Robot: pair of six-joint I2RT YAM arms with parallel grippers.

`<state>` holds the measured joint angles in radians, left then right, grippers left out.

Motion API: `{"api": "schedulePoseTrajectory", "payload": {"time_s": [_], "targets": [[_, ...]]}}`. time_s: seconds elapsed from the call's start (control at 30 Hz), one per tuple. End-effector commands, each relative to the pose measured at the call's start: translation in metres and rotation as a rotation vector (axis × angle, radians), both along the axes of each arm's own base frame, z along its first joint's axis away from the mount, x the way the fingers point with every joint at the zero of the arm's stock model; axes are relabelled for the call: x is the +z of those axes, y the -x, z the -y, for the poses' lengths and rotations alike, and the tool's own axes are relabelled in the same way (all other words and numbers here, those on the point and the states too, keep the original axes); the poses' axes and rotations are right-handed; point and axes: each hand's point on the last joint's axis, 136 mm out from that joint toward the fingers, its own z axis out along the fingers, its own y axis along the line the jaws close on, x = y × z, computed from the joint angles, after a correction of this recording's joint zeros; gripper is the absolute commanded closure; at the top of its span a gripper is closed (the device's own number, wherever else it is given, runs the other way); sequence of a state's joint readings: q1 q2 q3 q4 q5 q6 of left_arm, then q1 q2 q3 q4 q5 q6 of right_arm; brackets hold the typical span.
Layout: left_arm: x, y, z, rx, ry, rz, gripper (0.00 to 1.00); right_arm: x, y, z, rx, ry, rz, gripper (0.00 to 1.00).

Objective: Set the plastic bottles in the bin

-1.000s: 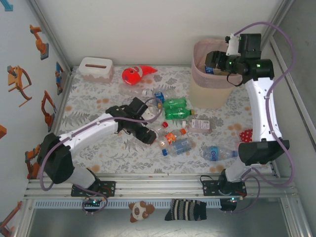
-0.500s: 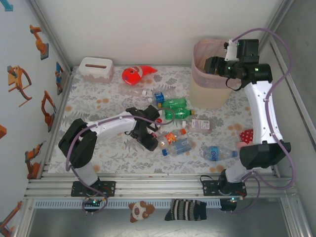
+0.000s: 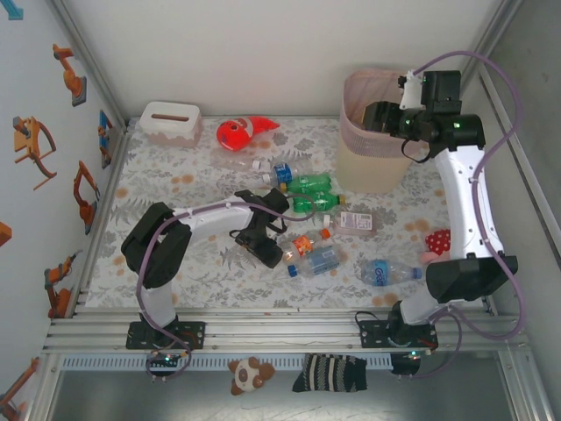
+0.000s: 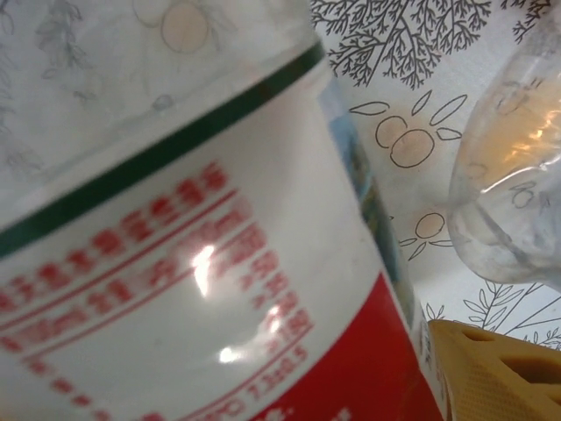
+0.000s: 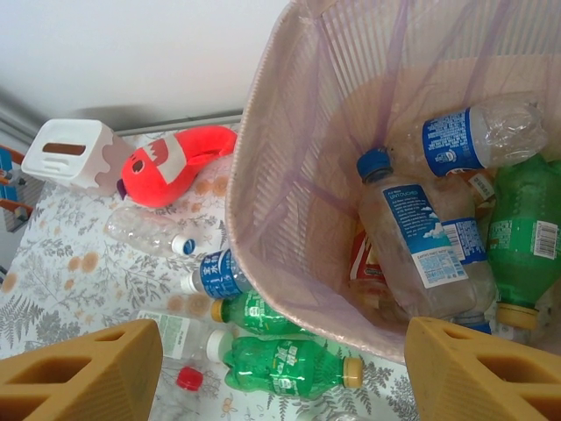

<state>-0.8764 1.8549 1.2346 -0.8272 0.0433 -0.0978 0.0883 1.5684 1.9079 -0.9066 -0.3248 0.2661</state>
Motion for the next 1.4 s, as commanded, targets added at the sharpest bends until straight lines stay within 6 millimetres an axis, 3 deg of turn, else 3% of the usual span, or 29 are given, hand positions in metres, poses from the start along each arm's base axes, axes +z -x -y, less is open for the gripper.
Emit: {"api": "schedulePoseTrajectory", "payload": {"time_s": [0.0,0.3,0.87,1.1,1.37], "targets": [[0.003,-0.005,-0.002,0.028,-0.018,0.013,0.20,0.014,0.008,-0.003,0.008,-0.016,0.038,0.28],[0.001,-0.005,-0.016,0.070,-0.057,0.017,0.22,0.015,0.009,-0.004,0.015,-0.018,0.043,0.28],[0.009,-0.007,-0.021,0.073,-0.064,0.032,0.39,0.020,0.011,-0.006,0.018,-0.017,0.058,0.28],[0.036,-0.012,-0.017,0.080,-0.002,0.083,0.39,0.029,0.019,-0.007,0.020,-0.021,0.082,0.28],[0.087,-0.021,0.003,0.082,0.175,0.163,0.41,0.043,0.029,-0.015,0.054,-0.057,0.123,0.29]]}}
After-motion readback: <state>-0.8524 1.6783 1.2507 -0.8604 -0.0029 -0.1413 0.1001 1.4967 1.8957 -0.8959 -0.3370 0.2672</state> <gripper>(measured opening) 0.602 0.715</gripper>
